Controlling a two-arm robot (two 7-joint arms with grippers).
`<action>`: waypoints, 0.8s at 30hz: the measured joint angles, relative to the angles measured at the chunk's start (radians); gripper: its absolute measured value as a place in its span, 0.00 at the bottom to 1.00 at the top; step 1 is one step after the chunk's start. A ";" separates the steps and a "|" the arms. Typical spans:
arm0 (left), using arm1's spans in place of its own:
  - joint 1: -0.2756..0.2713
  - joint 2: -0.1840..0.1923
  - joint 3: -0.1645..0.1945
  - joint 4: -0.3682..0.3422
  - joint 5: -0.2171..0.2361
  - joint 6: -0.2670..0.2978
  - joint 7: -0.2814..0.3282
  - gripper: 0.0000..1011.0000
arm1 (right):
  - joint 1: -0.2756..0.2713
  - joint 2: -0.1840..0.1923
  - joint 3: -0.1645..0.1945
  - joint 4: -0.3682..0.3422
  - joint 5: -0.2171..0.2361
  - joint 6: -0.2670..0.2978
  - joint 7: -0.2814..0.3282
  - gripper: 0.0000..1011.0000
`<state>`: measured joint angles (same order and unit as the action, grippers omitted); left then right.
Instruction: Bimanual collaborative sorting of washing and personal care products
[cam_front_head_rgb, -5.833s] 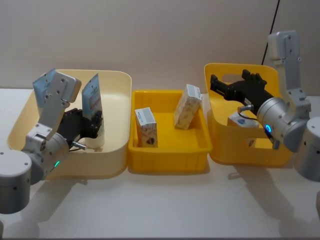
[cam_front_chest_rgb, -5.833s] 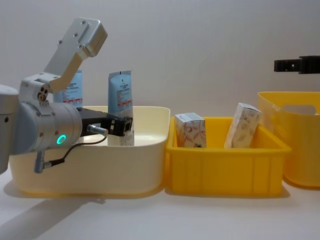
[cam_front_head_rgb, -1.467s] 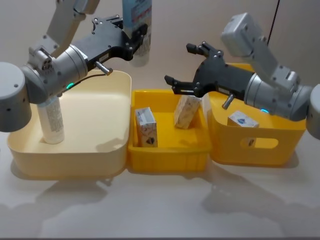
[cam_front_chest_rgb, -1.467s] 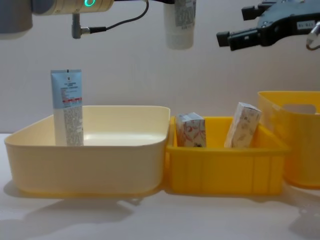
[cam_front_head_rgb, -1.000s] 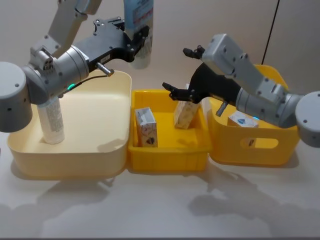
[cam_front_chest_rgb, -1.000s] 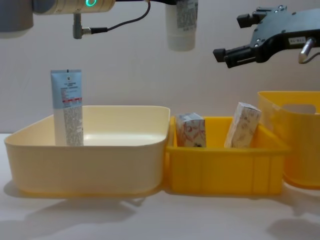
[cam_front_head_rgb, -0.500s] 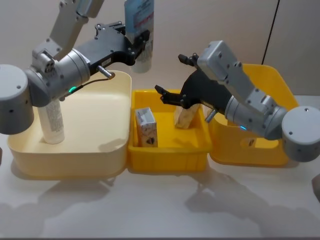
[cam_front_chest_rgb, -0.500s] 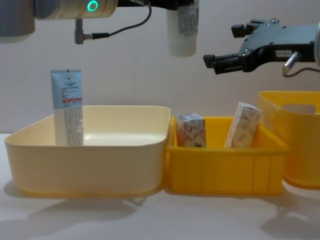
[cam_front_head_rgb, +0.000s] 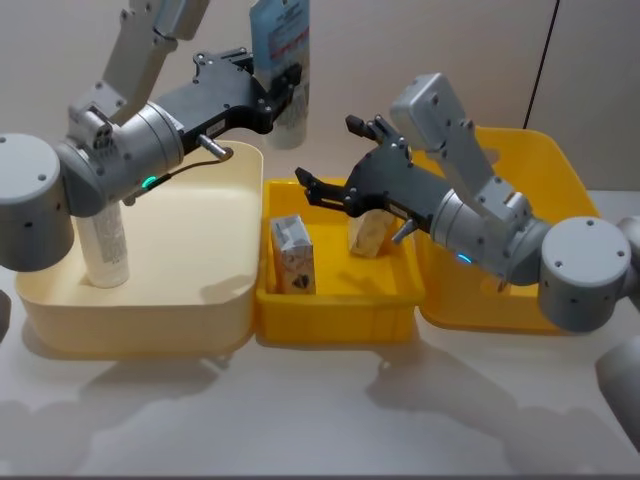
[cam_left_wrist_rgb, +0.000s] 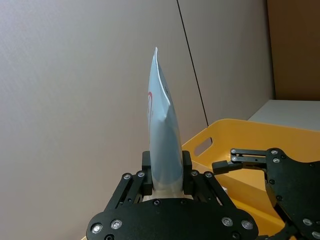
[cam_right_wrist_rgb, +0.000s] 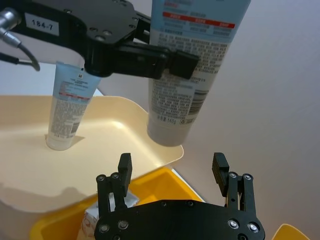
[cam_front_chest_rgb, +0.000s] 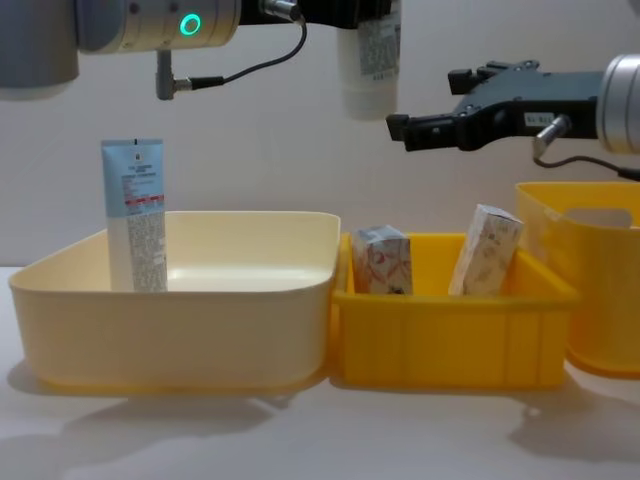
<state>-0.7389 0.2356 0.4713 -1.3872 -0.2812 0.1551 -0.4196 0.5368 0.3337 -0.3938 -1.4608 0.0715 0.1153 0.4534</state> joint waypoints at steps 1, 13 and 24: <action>0.000 0.000 0.000 0.001 -0.001 -0.001 0.000 0.31 | 0.001 -0.002 0.000 0.002 0.002 0.000 -0.001 0.99; -0.005 -0.005 0.004 0.023 -0.012 -0.012 -0.004 0.31 | 0.040 -0.029 0.000 0.031 0.022 -0.010 -0.024 0.99; -0.009 -0.009 0.005 0.038 -0.014 -0.020 -0.005 0.31 | 0.067 -0.039 -0.007 0.057 0.030 -0.011 -0.033 0.99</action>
<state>-0.7484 0.2264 0.4760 -1.3497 -0.2951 0.1348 -0.4244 0.6042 0.2943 -0.4013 -1.4042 0.1010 0.1043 0.4204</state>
